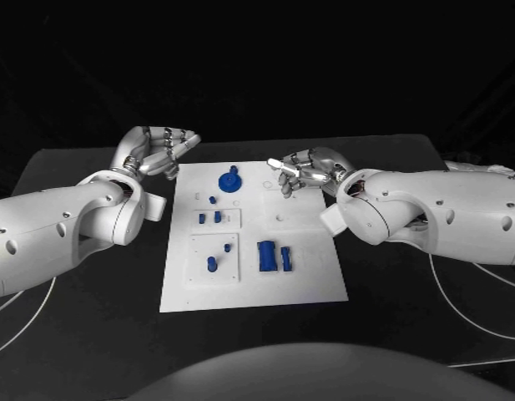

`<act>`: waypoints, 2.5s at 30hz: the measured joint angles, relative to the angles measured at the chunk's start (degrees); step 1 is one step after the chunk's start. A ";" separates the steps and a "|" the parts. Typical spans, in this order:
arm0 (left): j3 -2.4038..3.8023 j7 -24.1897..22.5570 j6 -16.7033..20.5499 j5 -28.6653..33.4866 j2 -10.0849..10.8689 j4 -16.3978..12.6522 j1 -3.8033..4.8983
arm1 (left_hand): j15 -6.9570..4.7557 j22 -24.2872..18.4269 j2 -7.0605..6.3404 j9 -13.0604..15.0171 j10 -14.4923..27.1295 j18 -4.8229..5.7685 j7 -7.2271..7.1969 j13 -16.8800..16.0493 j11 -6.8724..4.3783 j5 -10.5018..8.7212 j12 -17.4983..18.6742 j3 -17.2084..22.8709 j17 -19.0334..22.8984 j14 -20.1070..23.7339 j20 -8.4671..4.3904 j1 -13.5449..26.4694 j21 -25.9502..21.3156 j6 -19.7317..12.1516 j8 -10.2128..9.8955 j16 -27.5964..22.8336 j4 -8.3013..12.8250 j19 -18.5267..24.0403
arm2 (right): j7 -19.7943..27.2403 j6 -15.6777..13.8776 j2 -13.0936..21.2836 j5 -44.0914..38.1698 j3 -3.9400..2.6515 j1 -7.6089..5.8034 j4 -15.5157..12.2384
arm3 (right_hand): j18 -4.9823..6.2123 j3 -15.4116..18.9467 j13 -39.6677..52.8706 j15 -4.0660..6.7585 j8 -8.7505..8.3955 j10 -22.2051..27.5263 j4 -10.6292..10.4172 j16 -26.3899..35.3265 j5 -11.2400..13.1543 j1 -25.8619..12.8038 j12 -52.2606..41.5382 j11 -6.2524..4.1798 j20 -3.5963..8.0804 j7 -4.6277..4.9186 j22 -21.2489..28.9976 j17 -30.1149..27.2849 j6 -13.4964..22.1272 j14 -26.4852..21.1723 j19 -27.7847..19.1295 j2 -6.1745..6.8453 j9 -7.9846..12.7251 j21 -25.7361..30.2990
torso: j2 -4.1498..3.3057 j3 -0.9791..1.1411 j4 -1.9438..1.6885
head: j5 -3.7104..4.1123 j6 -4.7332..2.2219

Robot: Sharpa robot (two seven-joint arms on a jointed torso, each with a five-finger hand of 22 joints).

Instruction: Assemble the parts on the task board

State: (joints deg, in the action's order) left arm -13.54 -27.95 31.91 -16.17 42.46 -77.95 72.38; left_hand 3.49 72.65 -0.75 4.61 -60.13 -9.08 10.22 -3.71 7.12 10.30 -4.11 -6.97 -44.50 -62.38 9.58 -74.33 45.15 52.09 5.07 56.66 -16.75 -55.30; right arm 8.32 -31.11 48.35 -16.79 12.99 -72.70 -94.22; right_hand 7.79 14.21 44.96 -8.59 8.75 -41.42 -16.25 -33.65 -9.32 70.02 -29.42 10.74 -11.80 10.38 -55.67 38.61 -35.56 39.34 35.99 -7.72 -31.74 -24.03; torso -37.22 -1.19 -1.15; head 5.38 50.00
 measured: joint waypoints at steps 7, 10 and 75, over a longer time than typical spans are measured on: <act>0.05 -4.16 1.63 3.59 0.61 -2.93 -1.92 | 4.57 -16.22 -1.50 -0.54 3.88 -0.76 2.26 0.03 2.79 0.33 0.00 0.08 17.12 19.25 4.48 3.02 -27.25 -3.03 -0.23 -24.45 -0.07 15.77 | 11.32 1.43 -4.06 5.05 -0.61 1.19 3.82 | -1.19 2.43 -14.27 -1.82 -5.97 18.56 -0.56 17.52 5.14 -10.75 15.32 1.93 -1.10 -2.11 25.88 -14.50 22.50 -21.13 -22.96 1.71 14.72 19.93 | -0.02 0.17 0.13 | -2.60 -3.07; 0.06 -6.33 2.02 5.68 0.84 -4.14 -2.45 | 6.51 -22.91 -5.67 -0.80 7.46 -0.76 1.83 0.07 3.90 0.66 0.02 0.84 21.68 25.00 6.29 4.79 -35.60 -6.64 0.16 -29.25 -0.30 22.05 | 14.65 2.98 -5.23 6.53 -0.80 1.43 4.66 | -1.19 -2.62 -19.89 -0.83 -6.35 27.28 -0.31 23.71 5.89 -15.25 19.29 0.92 -0.30 -2.67 39.11 -22.06 27.36 -30.24 -30.67 6.21 18.19 22.44 | -0.02 0.13 0.15 | -3.63 -5.23; 13.48 -1.42 12.03 16.24 2.29 -11.84 -12.22 | -3.48 -71.22 0.74 -4.53 59.46 8.67 -10.24 3.64 -7.13 -10.02 3.78 6.99 44.41 62.08 -9.55 69.67 -44.94 -51.61 -4.87 -56.46 16.46 54.86 | 20.59 -13.10 -3.65 17.11 -12.96 12.52 4.34 | -7.42 -14.22 -44.86 8.30 -8.55 41.35 16.02 33.53 9.12 -69.69 29.22 -10.56 11.49 -10.16 55.62 -38.53 35.56 -39.34 -36.02 7.73 31.65 23.81 | 6.04 1.20 1.15 | -5.38 -15.63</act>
State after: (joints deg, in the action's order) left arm -0.06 -29.37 43.94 0.07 44.75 -89.79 60.16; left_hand 0.01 1.42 -0.02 0.08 -0.67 -0.40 -0.01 -0.07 0.00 0.28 -0.32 0.02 -0.09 -0.29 0.03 -4.66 0.21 0.48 0.20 0.20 -0.29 -0.44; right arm 28.91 -44.21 44.70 0.32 0.03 -60.18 -89.87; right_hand 0.37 -0.01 0.09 -0.30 0.20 -0.07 -0.23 -0.13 -0.20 0.33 -0.20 0.17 -0.32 0.22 -0.05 0.08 0.00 0.00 -0.03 0.01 -0.09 -0.22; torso -31.18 0.01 0.00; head 0.00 34.37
